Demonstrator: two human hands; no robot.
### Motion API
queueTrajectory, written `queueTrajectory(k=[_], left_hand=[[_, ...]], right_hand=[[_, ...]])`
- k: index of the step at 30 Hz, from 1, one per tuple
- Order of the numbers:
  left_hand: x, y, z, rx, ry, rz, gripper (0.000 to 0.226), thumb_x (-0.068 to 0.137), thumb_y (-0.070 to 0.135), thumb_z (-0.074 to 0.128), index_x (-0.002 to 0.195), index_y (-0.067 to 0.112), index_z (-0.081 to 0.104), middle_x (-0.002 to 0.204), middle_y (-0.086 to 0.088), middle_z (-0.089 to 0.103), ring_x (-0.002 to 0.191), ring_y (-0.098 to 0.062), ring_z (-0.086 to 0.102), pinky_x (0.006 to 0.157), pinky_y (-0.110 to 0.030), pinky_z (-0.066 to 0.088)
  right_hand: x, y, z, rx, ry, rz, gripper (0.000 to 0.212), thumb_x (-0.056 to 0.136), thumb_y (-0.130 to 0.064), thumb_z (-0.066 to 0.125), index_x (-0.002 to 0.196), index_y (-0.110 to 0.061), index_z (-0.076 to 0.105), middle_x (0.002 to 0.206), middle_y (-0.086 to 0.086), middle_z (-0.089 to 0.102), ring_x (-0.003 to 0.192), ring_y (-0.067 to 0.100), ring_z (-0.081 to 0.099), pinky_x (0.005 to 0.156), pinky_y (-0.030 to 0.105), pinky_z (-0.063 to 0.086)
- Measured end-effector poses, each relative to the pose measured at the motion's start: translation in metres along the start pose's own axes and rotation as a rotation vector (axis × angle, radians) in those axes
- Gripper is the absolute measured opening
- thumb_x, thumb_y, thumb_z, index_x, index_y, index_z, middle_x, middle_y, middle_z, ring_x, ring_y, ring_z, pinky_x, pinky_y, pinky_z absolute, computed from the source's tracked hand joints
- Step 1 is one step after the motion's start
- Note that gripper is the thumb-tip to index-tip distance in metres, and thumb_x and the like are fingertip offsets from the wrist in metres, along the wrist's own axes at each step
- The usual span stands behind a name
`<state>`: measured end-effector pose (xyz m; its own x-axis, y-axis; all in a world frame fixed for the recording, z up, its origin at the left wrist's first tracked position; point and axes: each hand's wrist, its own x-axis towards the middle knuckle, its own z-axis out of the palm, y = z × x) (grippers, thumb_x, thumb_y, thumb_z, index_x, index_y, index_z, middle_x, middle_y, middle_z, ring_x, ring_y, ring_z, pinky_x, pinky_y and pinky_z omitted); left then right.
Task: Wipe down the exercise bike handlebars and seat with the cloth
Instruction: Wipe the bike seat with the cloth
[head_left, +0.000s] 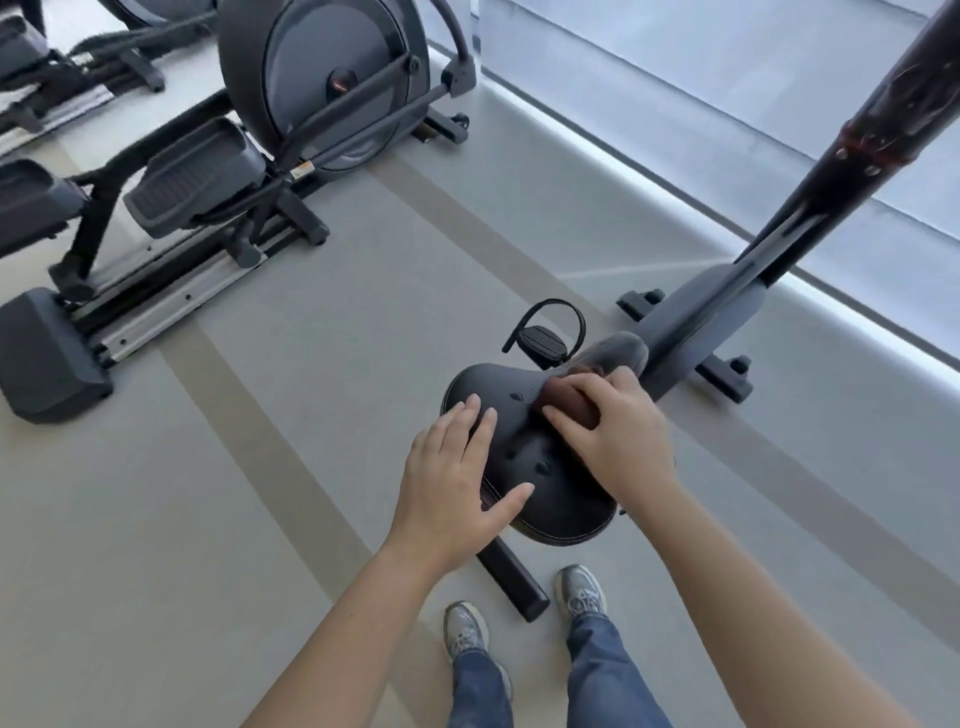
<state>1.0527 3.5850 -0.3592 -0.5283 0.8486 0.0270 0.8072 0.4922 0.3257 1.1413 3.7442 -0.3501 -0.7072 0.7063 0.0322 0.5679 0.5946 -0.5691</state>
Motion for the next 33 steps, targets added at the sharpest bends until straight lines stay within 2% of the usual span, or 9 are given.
queueTrajectory(k=[3,6,9,12,19,21,24,28,33], left_hand=[[-0.001,-0.010,-0.003,0.005,-0.015,0.067,0.078,0.077,0.061,0.044,0.127,0.001,0.051,0.134,-0.017,0.049,0.121,-0.031,0.048,0.097,-0.042,0.038],[-0.001,-0.018,-0.006,0.023,-0.025,0.126,0.082,0.075,0.064,0.043,0.127,0.001,0.052,0.135,-0.016,0.048,0.120,-0.031,0.048,0.096,-0.043,0.039],[0.001,-0.023,-0.006,0.058,-0.021,0.167,0.083,0.074,0.066,0.046,0.126,0.002,0.053,0.133,-0.016,0.050,0.117,-0.031,0.051,0.094,-0.043,0.041],[0.002,-0.024,-0.003,0.085,-0.014,0.198,0.086,0.065,0.063,0.063,0.123,0.000,0.055,0.129,-0.018,0.054,0.109,-0.033,0.056,0.090,-0.044,0.044],[0.004,-0.025,-0.002,0.085,-0.017,0.206,0.089,0.056,0.058,0.076,0.120,-0.001,0.057,0.125,-0.020,0.056,0.107,-0.034,0.058,0.087,-0.044,0.047],[0.005,-0.026,-0.003,0.078,-0.013,0.206,0.089,0.055,0.058,0.076,0.119,-0.001,0.058,0.124,-0.020,0.057,0.104,-0.034,0.058,0.085,-0.044,0.048],[0.006,-0.026,-0.003,0.067,-0.003,0.205,0.090,0.053,0.059,0.076,0.118,-0.001,0.059,0.122,-0.019,0.058,0.103,-0.034,0.059,0.084,-0.044,0.048],[0.006,-0.025,-0.002,0.052,0.004,0.182,0.090,0.053,0.060,0.075,0.119,0.000,0.059,0.122,-0.018,0.058,0.103,-0.034,0.059,0.083,-0.044,0.048],[0.004,-0.024,-0.003,0.083,-0.003,0.197,0.090,0.053,0.059,0.076,0.117,-0.002,0.059,0.121,-0.021,0.058,0.101,-0.035,0.059,0.082,-0.044,0.049]], right_hand=[[-0.035,-0.006,0.004,-0.012,0.005,-0.060,0.030,0.075,-0.040,0.070,0.101,-0.026,0.067,0.081,0.001,0.046,0.074,0.021,0.051,0.063,0.030,0.042],[-0.021,0.000,0.000,-0.056,0.049,-0.079,0.031,0.076,-0.034,0.072,0.103,-0.021,0.068,0.086,0.010,0.050,0.078,0.029,0.054,0.067,0.036,0.046],[0.034,0.013,-0.005,-0.077,0.174,0.111,0.034,0.083,-0.032,0.066,0.114,-0.018,0.063,0.103,0.016,0.049,0.100,0.034,0.050,0.084,0.038,0.041],[0.059,0.011,-0.006,-0.053,0.177,0.248,0.035,0.084,-0.035,0.063,0.115,-0.019,0.061,0.110,0.016,0.048,0.105,0.036,0.049,0.088,0.038,0.039],[-0.032,-0.020,0.011,-0.095,0.021,-0.060,0.031,0.075,-0.043,0.070,0.100,-0.025,0.068,0.080,-0.002,0.043,0.072,0.022,0.053,0.062,0.030,0.041],[-0.022,-0.012,0.010,-0.114,0.076,-0.064,0.031,0.075,-0.037,0.072,0.101,-0.021,0.069,0.082,0.006,0.049,0.074,0.027,0.055,0.064,0.032,0.042],[0.024,0.008,0.005,-0.142,0.228,0.058,0.033,0.081,-0.032,0.068,0.111,-0.017,0.066,0.098,0.018,0.053,0.094,0.035,0.054,0.080,0.038,0.042],[0.073,0.015,-0.003,-0.138,0.213,0.262,0.036,0.084,-0.039,0.061,0.114,-0.020,0.062,0.109,0.017,0.051,0.102,0.037,0.053,0.084,0.038,0.040],[-0.006,-0.012,0.009,-0.071,0.134,0.088,0.029,0.078,-0.040,0.068,0.104,-0.027,0.066,0.094,0.007,0.054,0.088,0.028,0.056,0.075,0.033,0.044]])
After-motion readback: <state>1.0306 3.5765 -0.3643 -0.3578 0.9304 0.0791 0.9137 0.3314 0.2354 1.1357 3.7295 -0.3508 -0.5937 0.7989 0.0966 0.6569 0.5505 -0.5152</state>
